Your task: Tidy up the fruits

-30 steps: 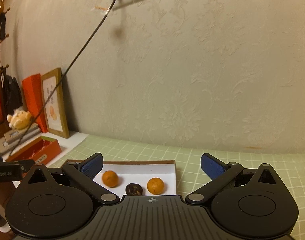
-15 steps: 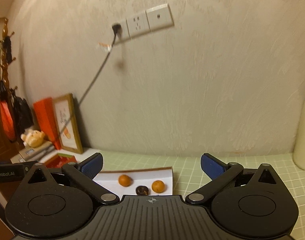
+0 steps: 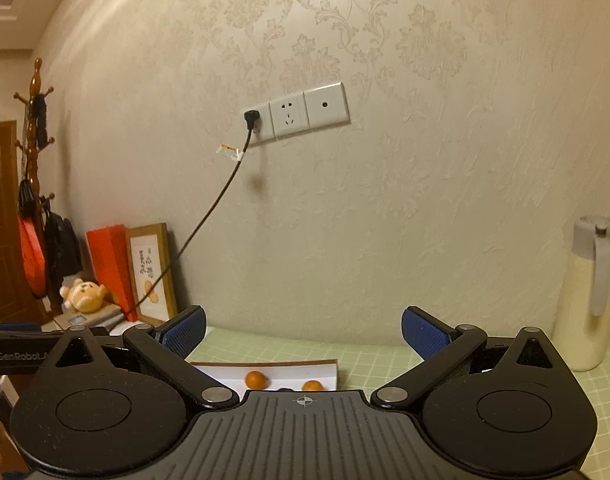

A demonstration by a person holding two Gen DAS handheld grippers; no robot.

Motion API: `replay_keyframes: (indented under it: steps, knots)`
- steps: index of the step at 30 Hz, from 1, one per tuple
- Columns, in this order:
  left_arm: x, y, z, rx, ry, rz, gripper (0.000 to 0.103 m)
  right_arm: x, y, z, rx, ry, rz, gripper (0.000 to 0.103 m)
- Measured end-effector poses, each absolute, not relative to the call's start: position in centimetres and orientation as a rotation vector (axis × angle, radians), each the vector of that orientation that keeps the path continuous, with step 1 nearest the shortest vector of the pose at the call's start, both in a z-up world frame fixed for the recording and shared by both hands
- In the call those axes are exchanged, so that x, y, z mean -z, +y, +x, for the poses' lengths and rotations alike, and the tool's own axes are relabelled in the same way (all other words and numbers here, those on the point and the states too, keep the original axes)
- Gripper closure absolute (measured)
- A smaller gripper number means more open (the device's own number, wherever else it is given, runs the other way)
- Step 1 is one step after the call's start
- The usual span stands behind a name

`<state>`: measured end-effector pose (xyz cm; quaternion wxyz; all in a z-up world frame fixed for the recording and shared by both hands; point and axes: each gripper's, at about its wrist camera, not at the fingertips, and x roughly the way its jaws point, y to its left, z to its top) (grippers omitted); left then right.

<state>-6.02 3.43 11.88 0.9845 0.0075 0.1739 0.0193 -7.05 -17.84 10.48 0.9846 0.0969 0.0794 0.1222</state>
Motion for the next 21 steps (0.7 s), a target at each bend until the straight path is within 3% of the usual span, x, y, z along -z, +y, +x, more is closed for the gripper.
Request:
replay_keyframes:
  steps: [21]
  knots:
    - [-10.1,3.2,-5.1,-0.075,0.393,0.027,0.006,-9.3,-17.4,-6.1,-0.200,0.222,0.161,0.000]
